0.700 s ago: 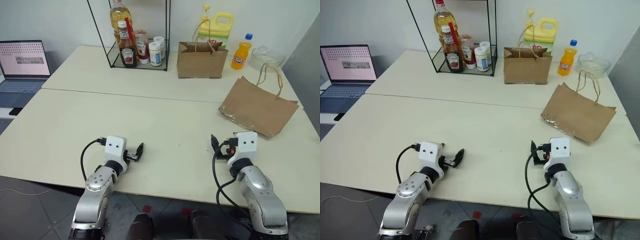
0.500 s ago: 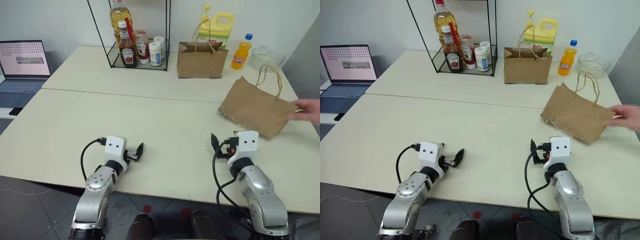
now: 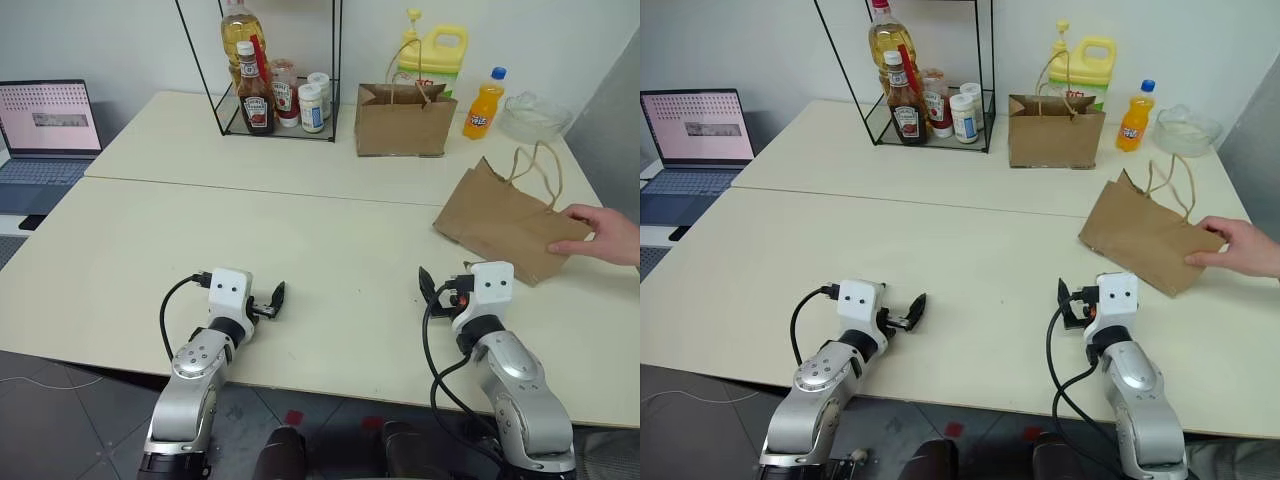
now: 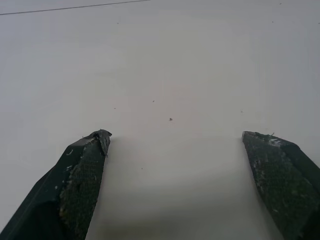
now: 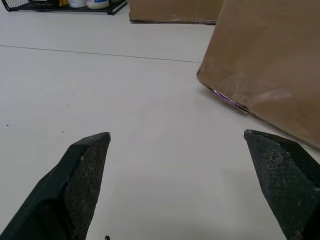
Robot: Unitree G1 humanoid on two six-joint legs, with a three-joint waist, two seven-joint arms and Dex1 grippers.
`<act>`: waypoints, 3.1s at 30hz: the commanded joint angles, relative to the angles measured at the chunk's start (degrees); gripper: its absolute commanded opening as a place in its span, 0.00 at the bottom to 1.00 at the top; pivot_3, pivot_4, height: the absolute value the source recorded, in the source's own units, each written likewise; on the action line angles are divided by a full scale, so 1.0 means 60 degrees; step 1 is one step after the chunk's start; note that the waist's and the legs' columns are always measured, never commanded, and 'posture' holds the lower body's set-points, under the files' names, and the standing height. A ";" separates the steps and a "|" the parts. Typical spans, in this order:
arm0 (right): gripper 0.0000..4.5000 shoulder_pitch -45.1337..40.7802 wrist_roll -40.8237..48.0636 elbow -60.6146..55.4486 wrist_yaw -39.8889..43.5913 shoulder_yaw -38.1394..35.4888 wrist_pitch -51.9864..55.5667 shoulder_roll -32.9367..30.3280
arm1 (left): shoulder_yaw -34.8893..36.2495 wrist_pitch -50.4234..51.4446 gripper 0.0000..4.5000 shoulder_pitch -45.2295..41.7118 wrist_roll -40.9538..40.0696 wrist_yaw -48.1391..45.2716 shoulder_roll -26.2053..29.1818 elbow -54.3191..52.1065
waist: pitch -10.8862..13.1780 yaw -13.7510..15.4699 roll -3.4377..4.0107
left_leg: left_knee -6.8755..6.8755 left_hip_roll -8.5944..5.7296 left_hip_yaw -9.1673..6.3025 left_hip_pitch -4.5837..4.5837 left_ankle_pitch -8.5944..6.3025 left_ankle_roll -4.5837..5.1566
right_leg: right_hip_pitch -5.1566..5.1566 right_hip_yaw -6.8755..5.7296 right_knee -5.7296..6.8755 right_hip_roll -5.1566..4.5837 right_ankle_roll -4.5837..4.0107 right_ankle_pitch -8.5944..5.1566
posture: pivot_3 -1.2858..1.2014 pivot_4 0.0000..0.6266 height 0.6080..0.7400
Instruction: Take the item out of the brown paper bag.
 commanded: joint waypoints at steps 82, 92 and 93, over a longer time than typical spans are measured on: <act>0.91 -1.0119 0.2992 1.1475 0.4079 -0.3146 0.1799 -0.5351 | -0.0977 0.2346 1.00 -0.7278 -0.3838 -0.7997 0.3645 0.0485 | 0.0128 -0.0060 0.0007 | 0.0034 -0.0001 0.0053 -0.0091 0.0027 -0.0027 | -0.0076 0.0008 0.0015 -0.0008 -0.0001 0.0006 | 0.52 0.24 1.00; 0.21 -0.9925 0.3714 1.0786 0.3918 -0.3788 0.2115 -0.5270 | -0.1011 0.2399 1.00 -0.7249 -0.3841 -0.8004 0.3619 0.0531 | 0.0128 -0.0057 0.0008 | 0.0035 -0.0001 0.0054 -0.0093 0.0028 -0.0029 | -0.0077 0.0007 0.0018 -0.0008 -0.0001 0.0007 | 0.52 0.24 1.00; 0.14 -0.9866 0.3784 1.0614 0.3922 -0.3802 0.2201 -0.5247 | -0.1033 0.2388 1.00 -0.7259 -0.3834 -0.8024 0.3608 0.0550 | 0.0128 -0.0057 0.0008 | 0.0035 -0.0001 0.0054 -0.0093 0.0028 -0.0029 | -0.0077 0.0007 0.0018 -0.0008 -0.0001 0.0007 | 0.52 0.24 1.00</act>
